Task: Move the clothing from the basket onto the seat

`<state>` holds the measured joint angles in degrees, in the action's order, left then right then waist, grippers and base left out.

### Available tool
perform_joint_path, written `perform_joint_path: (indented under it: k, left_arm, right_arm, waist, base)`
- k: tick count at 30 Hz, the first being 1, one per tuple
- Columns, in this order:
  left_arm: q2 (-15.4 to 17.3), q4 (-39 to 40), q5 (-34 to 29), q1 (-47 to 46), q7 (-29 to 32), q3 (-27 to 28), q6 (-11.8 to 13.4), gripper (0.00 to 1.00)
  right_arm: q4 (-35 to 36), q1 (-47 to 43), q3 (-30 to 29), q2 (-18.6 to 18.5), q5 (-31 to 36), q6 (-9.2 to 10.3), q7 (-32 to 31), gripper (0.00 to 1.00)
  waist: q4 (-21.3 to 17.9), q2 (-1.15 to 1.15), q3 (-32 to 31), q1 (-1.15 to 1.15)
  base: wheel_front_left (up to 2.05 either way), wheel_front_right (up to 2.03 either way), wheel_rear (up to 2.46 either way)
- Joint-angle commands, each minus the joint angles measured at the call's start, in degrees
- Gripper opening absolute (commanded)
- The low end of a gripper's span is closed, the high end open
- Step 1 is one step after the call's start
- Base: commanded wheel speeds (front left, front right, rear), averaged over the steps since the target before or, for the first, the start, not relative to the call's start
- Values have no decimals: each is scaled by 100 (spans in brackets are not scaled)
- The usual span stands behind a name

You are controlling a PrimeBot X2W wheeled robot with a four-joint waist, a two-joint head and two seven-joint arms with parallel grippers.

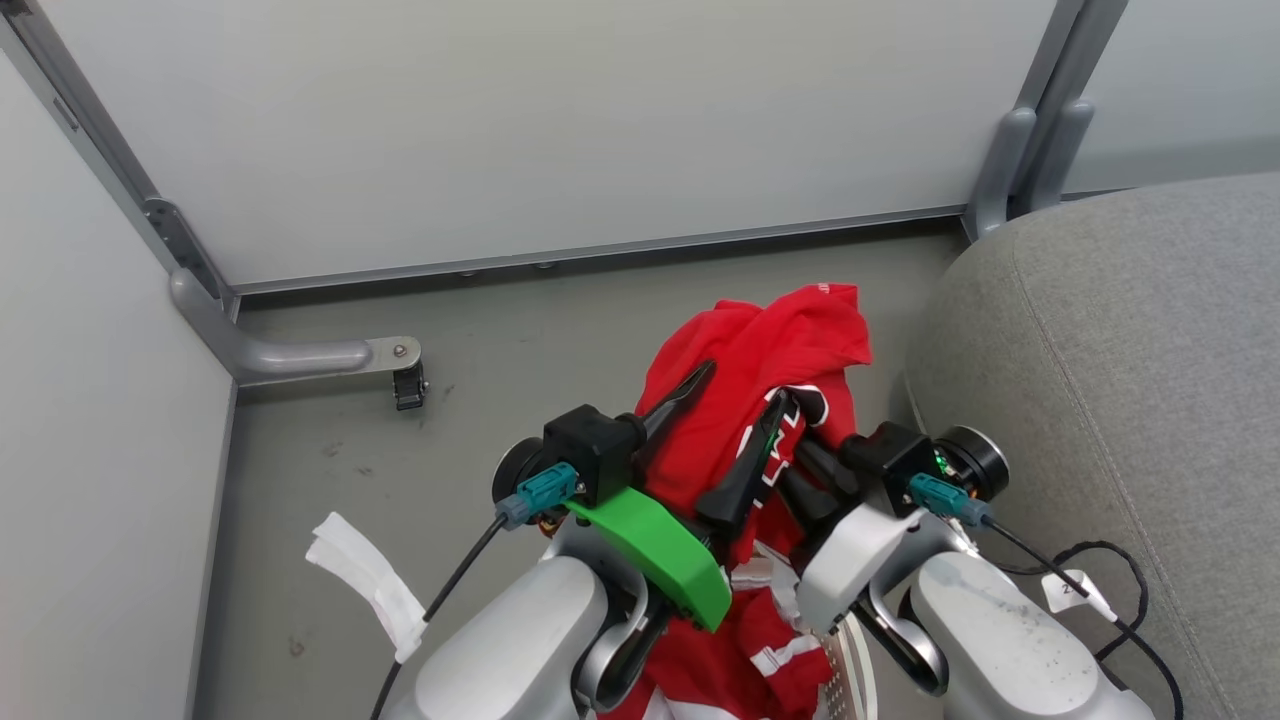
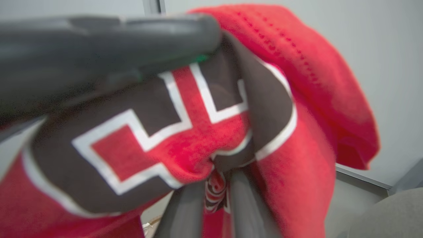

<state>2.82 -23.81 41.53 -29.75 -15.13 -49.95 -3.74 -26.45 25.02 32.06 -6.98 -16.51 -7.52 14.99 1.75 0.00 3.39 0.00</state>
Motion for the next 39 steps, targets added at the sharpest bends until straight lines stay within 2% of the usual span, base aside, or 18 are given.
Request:
perform_joint_path:
  k: [1, 9, 31, 39]
  left_arm:
    - [16, 32, -66, 66, -4, 59, -8, 100]
    - [15, 39, -241, 68, -3, 200, -65, 100]
    - [17, -124, -636, 45, -3, 553, -266, 100]
    - [20, -181, -733, 17, -3, 567, -301, 100]
  right_arm:
    - [-5, -115, -67, -57, -12, 6, 29, 0]
    - [92, -190, -269, -101, 2, 6, 29, 0]
    - [509, -432, -671, -73, -75, 6, 29, 0]
    - [600, -525, -868, -120, -109, 6, 29, 0]
  waist:
    - [-67, 0, 38, 0]
    - [-523, 0, 129, 0]
    - [-2728, 0, 369, 0]
    - [-3205, 0, 468, 0]
  base:
    - [0, 0, 0]
    - [0, 0, 0]
    - [0, 0, 0]
    - [0, 0, 0]
